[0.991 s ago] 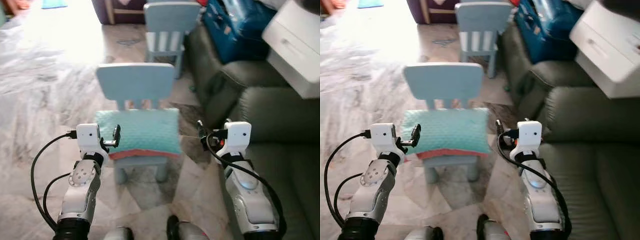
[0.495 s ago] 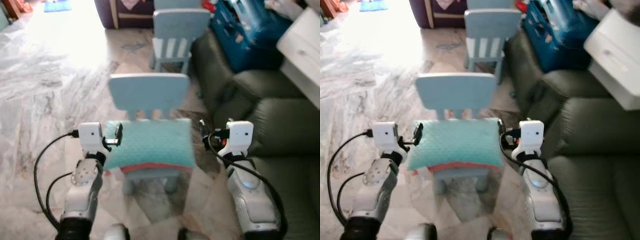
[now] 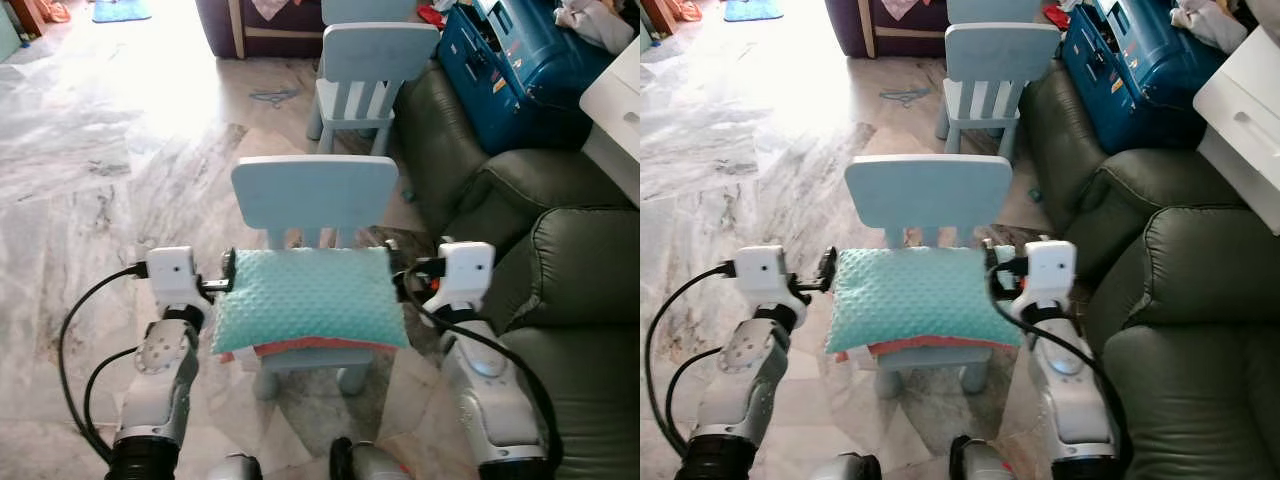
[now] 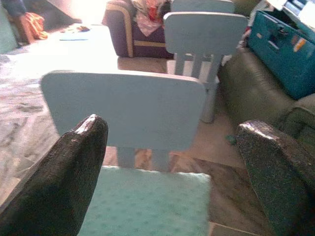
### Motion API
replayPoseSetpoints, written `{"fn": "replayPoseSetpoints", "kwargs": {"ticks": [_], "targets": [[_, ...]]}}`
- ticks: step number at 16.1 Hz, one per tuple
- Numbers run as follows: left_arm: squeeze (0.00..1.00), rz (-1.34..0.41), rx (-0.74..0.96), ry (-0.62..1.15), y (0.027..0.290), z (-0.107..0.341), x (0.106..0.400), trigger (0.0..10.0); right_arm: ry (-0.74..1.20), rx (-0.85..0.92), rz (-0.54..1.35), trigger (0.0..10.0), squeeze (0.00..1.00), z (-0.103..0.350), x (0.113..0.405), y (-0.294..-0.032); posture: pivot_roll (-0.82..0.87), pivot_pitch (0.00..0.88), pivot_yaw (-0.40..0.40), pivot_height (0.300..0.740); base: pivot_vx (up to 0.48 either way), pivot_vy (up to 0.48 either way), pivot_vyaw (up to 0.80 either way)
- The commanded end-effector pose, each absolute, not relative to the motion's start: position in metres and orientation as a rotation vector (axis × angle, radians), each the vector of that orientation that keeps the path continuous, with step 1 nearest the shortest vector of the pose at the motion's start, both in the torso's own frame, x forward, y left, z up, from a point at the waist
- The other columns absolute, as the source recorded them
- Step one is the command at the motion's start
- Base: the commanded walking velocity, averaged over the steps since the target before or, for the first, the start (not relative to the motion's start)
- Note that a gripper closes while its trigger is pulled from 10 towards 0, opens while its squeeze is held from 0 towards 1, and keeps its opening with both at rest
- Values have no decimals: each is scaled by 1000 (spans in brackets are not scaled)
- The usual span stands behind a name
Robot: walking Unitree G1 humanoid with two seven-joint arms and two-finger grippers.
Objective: Move the pillow to the sofa
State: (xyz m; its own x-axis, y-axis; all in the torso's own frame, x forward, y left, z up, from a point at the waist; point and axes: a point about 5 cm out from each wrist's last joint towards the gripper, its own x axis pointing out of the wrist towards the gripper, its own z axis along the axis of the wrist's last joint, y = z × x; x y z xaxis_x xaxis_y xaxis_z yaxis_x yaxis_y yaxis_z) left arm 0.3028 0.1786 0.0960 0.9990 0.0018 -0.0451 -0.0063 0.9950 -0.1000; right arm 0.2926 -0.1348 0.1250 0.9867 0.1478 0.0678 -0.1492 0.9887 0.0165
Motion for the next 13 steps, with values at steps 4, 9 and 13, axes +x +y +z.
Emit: {"fn": "replayPoseSetpoints", "kwargs": {"ticks": [4, 9, 13], "targets": [[0, -10, -87, 53, 174, 95, 302, 10000, -58, 19, 137, 10000, 0, 123, 291, -139, -97, 205, -33, 740, 0, 0, 0], [0, -51, -87, 41, 173, 98, 301, 10000, -57, 19, 137, 10000, 0, 122, 290, -139, -97, 207, -34, 740, 183, 0, 0], [0, 3, -94, 72, 174, 93, 302, 10000, -56, 19, 135, 10000, 0, 122, 290, -139, -98, 208, -33, 740, 343, 0, 0]]}}
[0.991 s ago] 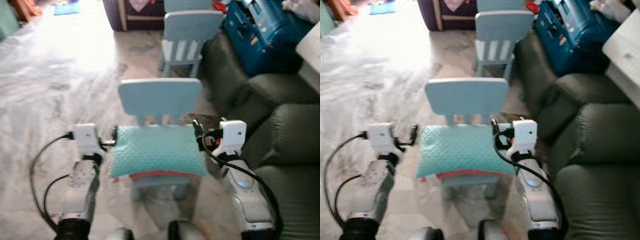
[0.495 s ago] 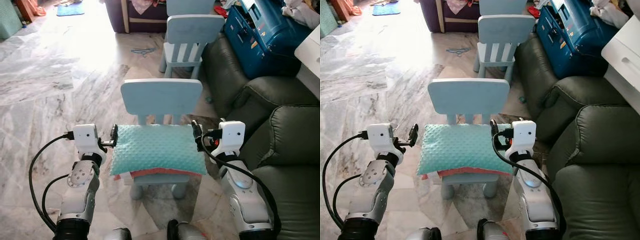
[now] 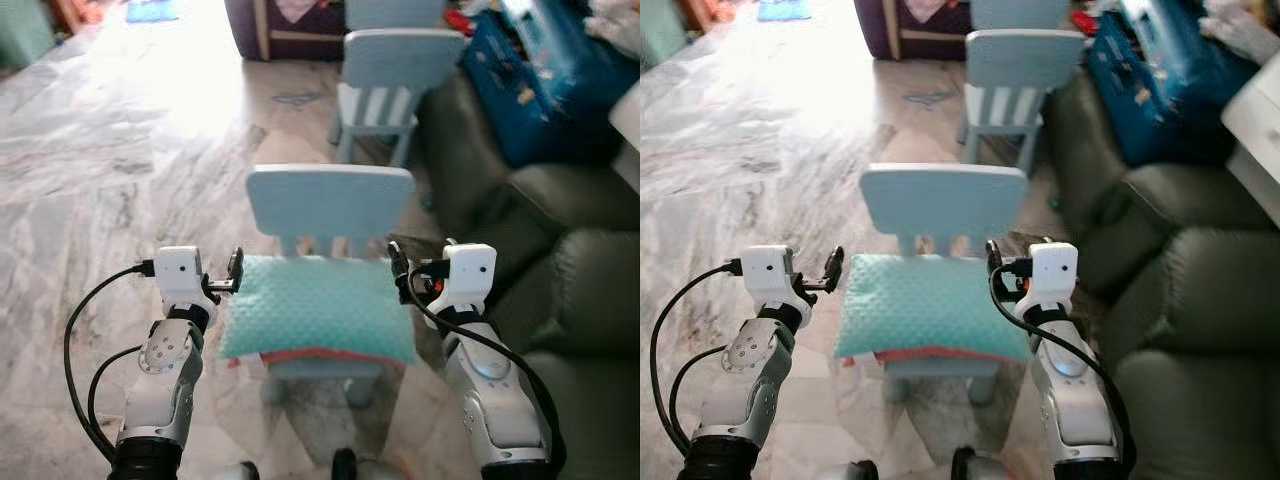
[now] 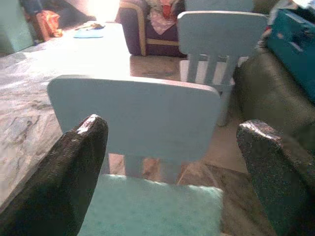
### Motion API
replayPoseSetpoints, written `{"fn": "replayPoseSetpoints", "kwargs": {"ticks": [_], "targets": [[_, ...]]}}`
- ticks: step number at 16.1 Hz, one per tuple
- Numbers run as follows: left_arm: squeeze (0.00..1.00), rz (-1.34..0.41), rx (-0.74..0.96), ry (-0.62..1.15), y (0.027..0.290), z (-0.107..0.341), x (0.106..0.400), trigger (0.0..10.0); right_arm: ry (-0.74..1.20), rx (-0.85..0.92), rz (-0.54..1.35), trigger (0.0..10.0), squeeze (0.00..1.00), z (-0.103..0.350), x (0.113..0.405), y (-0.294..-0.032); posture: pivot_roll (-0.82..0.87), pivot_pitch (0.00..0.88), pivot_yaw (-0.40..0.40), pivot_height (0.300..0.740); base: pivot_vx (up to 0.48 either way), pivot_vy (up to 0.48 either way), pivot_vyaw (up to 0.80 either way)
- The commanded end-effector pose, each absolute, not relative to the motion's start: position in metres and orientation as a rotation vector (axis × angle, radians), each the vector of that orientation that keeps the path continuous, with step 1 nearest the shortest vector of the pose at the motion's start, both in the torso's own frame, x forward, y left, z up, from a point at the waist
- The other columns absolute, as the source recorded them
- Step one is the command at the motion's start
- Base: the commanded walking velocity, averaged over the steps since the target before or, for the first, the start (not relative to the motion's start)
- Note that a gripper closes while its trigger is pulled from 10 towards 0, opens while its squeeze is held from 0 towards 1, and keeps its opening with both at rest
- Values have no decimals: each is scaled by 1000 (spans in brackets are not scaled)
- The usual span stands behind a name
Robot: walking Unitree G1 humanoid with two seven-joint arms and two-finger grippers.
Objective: Move the pillow to the sofa
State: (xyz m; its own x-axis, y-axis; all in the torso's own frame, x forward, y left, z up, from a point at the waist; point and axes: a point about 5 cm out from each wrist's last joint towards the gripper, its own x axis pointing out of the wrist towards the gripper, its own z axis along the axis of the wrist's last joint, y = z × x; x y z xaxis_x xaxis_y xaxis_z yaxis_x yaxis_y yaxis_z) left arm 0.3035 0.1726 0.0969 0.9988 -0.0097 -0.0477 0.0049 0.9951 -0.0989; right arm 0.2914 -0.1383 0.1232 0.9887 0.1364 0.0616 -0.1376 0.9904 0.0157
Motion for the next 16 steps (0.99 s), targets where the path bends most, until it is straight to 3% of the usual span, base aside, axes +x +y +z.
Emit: {"fn": "replayPoseSetpoints", "kwargs": {"ticks": [1, 4, 14, 16], "targets": [[0, 19, -89, 102, 173, 89, 302, 10000, -56, 19, 136, 10000, 0, 122, 290, -139, -99, 209, -34, 740, 0, 0, 0], [0, -1, -67, 103, 169, 88, 301, 10000, -56, 18, 136, 10000, 0, 122, 290, -139, -98, 209, -34, 740, 0, 0, 0], [0, 5, -108, 99, 167, 91, 302, 10000, -54, 19, 137, 10000, 0, 121, 291, -138, -94, 206, -34, 740, -351, -314, 0], [0, 13, -118, 93, 167, 91, 302, 10000, -55, 19, 138, 10000, 0, 121, 291, -138, -94, 205, -34, 740, 0, 0, 0]]}}
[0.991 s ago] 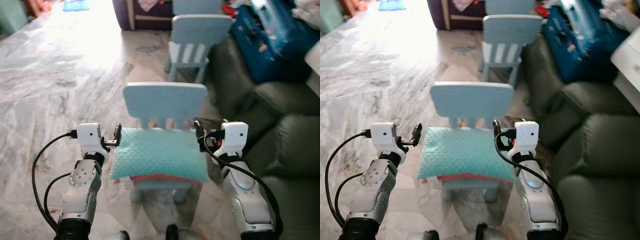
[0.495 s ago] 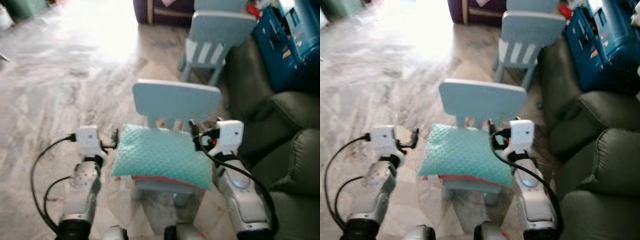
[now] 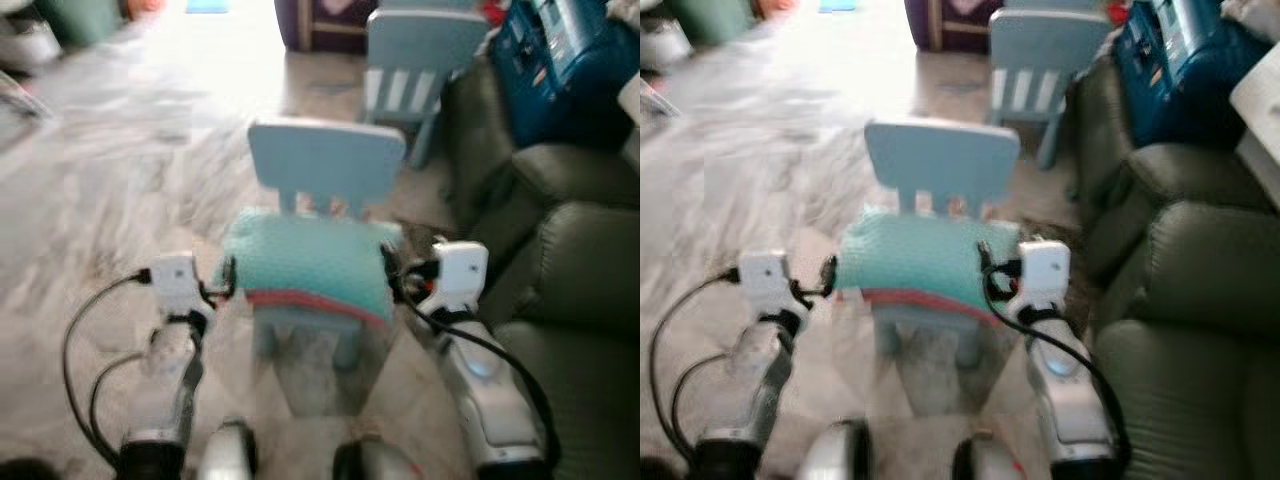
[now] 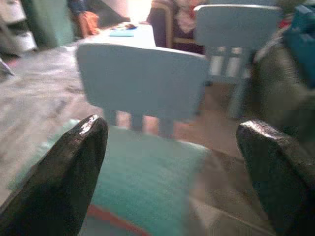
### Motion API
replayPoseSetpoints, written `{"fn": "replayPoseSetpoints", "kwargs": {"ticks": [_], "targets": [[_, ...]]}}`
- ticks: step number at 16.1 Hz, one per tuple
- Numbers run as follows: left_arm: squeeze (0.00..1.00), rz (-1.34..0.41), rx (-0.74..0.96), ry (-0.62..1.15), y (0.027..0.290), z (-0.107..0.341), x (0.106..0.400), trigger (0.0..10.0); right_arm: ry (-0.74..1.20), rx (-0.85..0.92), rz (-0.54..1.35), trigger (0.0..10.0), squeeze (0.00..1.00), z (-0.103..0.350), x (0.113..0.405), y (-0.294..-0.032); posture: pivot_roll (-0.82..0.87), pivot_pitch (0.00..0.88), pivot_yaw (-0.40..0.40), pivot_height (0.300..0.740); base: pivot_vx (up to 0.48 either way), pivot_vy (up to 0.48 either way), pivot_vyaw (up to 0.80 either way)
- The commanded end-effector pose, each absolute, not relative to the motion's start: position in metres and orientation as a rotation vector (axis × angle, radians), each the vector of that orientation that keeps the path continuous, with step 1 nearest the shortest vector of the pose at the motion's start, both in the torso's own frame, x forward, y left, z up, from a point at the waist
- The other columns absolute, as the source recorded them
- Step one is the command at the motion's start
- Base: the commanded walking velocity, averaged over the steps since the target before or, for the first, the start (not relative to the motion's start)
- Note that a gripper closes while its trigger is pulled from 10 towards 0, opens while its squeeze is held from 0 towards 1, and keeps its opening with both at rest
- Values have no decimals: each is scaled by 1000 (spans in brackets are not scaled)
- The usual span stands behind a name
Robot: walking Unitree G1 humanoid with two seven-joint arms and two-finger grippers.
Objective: Move the pillow to the sofa
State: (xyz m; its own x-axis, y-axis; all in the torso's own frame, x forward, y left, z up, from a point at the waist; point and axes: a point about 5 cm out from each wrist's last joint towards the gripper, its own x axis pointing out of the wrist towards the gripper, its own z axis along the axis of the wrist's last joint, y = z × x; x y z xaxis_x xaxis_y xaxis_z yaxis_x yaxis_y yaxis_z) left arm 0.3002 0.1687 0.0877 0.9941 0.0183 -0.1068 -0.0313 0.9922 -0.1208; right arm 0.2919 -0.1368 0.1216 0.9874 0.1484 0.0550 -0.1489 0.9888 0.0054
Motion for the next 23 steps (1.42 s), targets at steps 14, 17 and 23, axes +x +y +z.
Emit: {"fn": "replayPoseSetpoints", "kwargs": {"ticks": [14, 17, 23], "targets": [[0, 14, -194, 78, 174, 92, 301, 10000, -55, 8, 140, 10000, 0, 121, 292, -141, -105, 194, -44, 740, 0, 0, 0], [0, 31, -217, 91, 174, 92, 303, 10000, -44, 48, 127, 10000, 0, 121, 293, -142, -103, 191, -45, 740, 0, 0, 0], [0, -1, -241, 124, 168, 88, 302, 10000, -44, 40, 133, 10000, 0, 121, 294, -141, -100, 192, -43, 740, 0, 385, 0]]}}
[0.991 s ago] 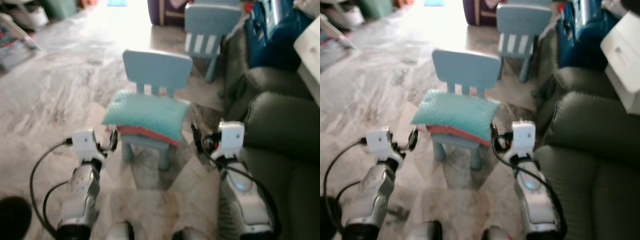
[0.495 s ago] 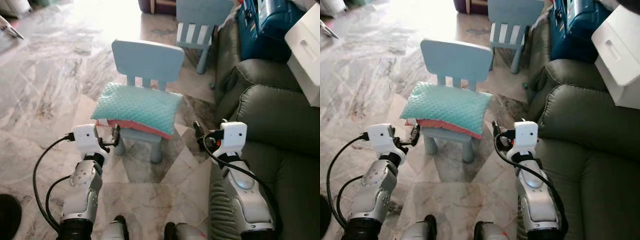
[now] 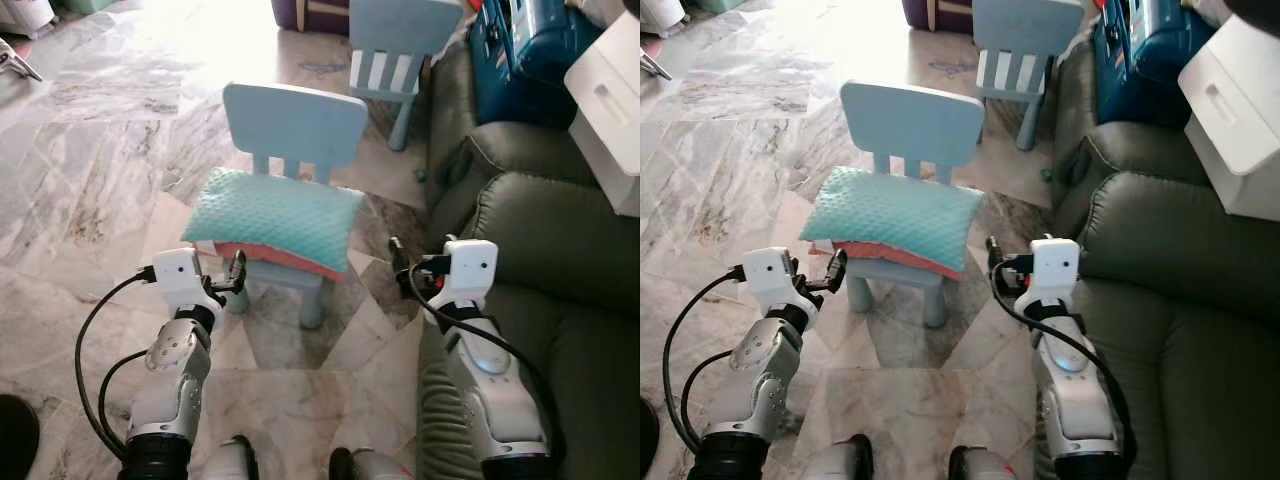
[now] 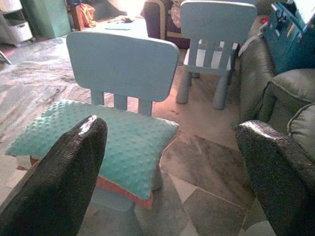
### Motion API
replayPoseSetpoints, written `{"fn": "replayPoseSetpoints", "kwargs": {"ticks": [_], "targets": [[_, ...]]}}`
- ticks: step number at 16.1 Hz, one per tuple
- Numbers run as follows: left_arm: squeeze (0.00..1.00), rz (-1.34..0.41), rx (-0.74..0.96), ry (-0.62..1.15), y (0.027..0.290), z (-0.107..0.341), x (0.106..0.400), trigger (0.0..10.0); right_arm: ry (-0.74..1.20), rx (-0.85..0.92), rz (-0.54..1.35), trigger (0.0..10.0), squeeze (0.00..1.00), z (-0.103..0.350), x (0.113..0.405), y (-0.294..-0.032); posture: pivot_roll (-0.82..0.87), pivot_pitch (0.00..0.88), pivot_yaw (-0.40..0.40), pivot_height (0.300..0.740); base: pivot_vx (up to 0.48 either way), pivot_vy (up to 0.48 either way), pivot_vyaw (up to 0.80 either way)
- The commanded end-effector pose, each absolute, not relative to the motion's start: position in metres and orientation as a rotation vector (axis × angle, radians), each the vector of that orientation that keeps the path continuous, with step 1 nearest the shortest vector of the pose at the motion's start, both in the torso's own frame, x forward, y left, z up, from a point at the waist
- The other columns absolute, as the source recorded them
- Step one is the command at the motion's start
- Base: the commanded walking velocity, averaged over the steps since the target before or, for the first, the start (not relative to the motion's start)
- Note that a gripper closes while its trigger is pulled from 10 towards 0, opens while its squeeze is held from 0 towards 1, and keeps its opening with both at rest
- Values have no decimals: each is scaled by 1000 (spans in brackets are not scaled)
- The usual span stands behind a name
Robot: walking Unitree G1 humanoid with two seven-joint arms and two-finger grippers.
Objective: Move the pillow to the sofa
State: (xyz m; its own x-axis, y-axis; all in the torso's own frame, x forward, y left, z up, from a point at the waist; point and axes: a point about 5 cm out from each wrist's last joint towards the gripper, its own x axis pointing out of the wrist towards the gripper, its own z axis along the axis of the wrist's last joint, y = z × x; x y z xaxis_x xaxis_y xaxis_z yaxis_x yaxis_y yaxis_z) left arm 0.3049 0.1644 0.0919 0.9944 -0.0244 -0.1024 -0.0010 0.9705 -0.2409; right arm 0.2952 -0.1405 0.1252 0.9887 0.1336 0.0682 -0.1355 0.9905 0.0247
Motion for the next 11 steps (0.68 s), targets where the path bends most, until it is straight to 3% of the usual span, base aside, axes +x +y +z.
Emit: {"fn": "replayPoseSetpoints", "kwargs": {"ticks": [1, 8, 11], "targets": [[0, -1, -241, 125, 168, 88, 302, 10000, -43, 40, 133, 10000, 0, 121, 293, -140, -99, 193, -44, 740, 0, 461, 0], [0, -10, -230, 154, 166, 86, 301, 10000, -40, 35, 126, 10000, 0, 120, 294, -141, -99, 195, -43, 740, 0, 439, 0], [0, -14, -222, 134, 167, 88, 301, 10000, -39, 33, 124, 10000, 0, 120, 293, -141, -100, 195, -43, 740, 0, 0, 0]]}}
